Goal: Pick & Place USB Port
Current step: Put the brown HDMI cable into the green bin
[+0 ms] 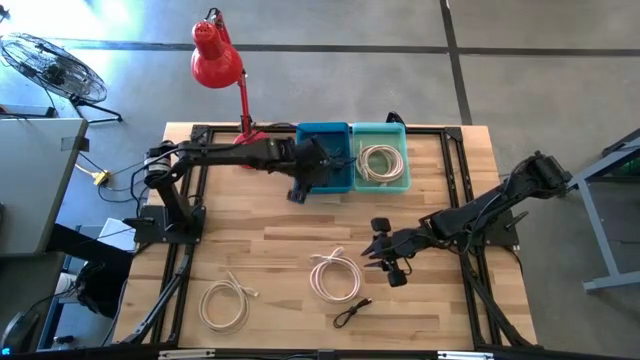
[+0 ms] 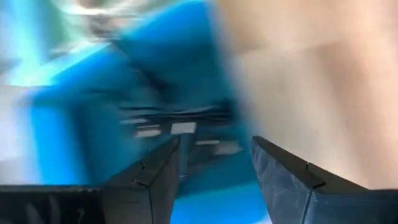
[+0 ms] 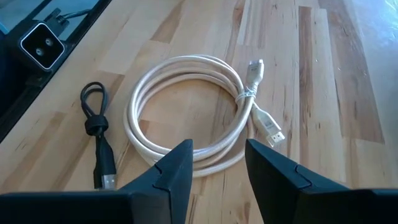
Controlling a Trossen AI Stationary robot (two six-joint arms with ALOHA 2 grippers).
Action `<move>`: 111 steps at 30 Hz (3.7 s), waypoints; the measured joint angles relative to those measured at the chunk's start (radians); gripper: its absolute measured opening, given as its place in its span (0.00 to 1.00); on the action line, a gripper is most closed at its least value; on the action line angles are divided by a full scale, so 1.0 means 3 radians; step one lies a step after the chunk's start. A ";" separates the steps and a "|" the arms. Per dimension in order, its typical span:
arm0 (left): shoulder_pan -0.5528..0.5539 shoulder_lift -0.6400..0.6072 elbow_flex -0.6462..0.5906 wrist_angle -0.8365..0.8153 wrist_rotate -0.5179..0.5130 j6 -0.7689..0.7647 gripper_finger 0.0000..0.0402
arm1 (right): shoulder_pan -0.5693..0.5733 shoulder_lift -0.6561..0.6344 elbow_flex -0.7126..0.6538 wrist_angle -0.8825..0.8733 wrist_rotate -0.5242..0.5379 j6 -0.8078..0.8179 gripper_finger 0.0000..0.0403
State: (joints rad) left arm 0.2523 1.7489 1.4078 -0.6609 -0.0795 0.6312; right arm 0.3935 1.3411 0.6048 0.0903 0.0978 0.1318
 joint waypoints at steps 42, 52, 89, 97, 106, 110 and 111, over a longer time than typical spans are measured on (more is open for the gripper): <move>-0.1358 0.0973 0.0006 0.0621 0.1048 -0.1958 0.47 | 0.0001 0.0001 -0.0001 -0.0337 0.0913 0.0091 0.35; -0.1358 0.0999 0.0040 0.0855 0.1347 -0.2134 0.48 | 0.0001 0.0001 -0.0001 -0.0338 0.0912 0.0086 0.35; -0.1262 0.1085 0.0050 0.0992 0.1282 -0.4448 0.47 | 0.0001 0.0001 -0.0001 -0.0337 0.0720 0.0088 0.35; -0.1195 0.1239 0.0064 0.1036 0.1419 -0.4766 0.47 | 0.0002 0.0001 -0.0001 -0.0352 0.0589 0.0067 0.35; -0.0995 0.1444 0.0062 0.0907 0.1743 -0.4028 0.14 | 0.0140 0.0001 -0.0001 -0.0369 0.0600 0.0013 0.35; -0.0943 0.1455 0.0062 0.0886 0.1824 -0.3590 0.05 | 0.0212 0.0001 -0.0001 -0.0369 0.0645 -0.0032 0.35; -0.0930 0.1455 0.0062 0.0872 0.1805 -0.3515 0.05 | 0.0226 0.0001 -0.0001 -0.0368 0.0668 -0.0032 0.35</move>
State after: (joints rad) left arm -0.0268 2.1853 1.4265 -0.3992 0.4621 -0.4232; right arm 0.4613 1.3415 0.6044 -0.0200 0.2982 0.1222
